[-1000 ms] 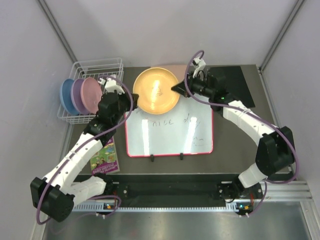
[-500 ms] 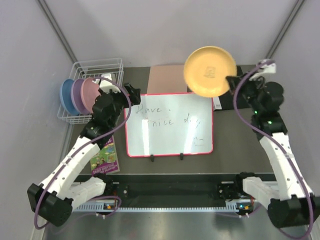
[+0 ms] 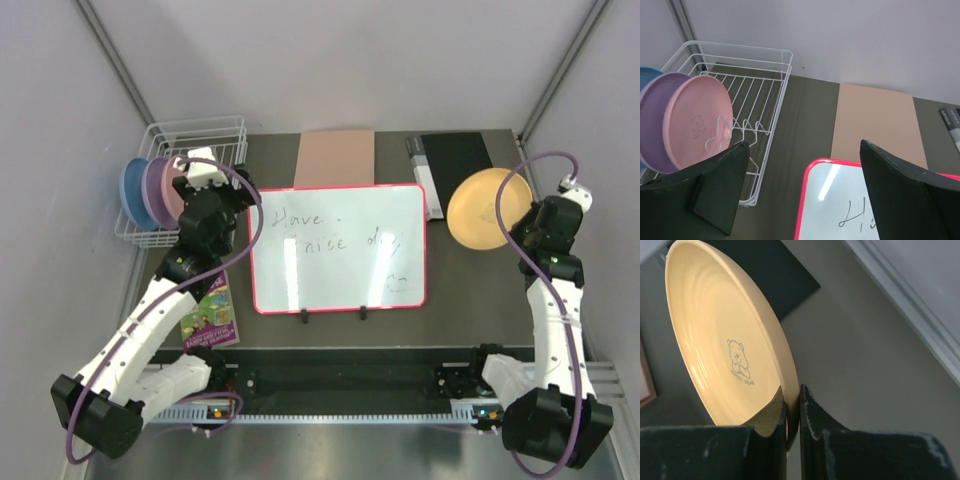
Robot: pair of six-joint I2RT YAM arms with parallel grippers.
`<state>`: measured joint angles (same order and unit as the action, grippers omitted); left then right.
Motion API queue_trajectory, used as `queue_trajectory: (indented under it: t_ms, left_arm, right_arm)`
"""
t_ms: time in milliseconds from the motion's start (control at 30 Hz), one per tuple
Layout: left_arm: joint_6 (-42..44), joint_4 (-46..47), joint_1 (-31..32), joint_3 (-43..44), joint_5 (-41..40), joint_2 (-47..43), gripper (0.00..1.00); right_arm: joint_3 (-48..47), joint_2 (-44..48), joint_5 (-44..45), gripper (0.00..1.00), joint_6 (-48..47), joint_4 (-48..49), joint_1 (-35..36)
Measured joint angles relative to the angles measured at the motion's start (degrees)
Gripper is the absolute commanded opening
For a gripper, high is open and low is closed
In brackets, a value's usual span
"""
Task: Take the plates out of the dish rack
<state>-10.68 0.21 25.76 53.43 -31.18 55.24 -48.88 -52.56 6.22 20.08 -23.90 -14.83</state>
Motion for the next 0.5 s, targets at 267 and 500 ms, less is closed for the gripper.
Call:
queue_trajectory:
  t_ms: [267,500]
  left_arm:
    - [0.3,-3.3,-0.1,0.0,-1.3,0.0,0.96]
    - [-0.2,-5.8,-0.2,0.0,-1.3,-1.2,0.94]
  right_arm:
    - [5.9,2.2,-0.9,0.00,1.4,-5.4,-1.5]
    - [8.6,0.9,-2.1,0.00,1.6,-7.1,-2.3]
